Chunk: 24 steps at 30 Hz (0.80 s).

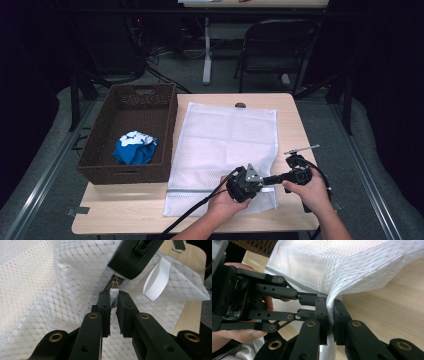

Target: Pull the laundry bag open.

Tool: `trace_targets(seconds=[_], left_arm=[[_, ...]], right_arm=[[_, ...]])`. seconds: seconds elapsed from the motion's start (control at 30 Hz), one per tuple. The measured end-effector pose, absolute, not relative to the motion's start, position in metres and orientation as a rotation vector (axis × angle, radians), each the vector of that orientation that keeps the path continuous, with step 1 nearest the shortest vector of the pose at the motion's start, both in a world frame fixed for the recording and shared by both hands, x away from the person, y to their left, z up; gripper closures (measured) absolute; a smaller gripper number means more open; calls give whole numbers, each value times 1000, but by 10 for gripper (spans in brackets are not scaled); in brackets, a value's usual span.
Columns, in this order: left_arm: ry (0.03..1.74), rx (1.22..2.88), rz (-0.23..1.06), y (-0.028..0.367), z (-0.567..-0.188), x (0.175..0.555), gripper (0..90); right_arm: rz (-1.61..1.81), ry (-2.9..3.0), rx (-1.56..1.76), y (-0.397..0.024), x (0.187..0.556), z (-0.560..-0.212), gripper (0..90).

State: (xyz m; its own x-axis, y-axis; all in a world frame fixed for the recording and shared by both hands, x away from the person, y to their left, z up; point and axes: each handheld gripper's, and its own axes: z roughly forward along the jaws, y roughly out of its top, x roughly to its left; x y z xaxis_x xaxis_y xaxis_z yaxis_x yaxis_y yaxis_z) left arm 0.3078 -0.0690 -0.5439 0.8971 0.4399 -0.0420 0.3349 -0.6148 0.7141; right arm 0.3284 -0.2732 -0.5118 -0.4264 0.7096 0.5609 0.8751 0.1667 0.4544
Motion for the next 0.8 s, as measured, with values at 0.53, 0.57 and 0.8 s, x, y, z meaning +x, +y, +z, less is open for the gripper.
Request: trace_targets(seconds=[0.53,0.57,0.8], left_arm=[[577,2293,168,-67,-546,310,822],[574,2293,166,-67,-546,310,822],[574,2290,162,-67,-547,310,822]], right_arm=[[-1101,-2235,-1563,-277,328,-510,847],[-1102,-2237,-1562,-277,327,-509,847],[-1108,-2234,-1555,-277,327,-508,847]])
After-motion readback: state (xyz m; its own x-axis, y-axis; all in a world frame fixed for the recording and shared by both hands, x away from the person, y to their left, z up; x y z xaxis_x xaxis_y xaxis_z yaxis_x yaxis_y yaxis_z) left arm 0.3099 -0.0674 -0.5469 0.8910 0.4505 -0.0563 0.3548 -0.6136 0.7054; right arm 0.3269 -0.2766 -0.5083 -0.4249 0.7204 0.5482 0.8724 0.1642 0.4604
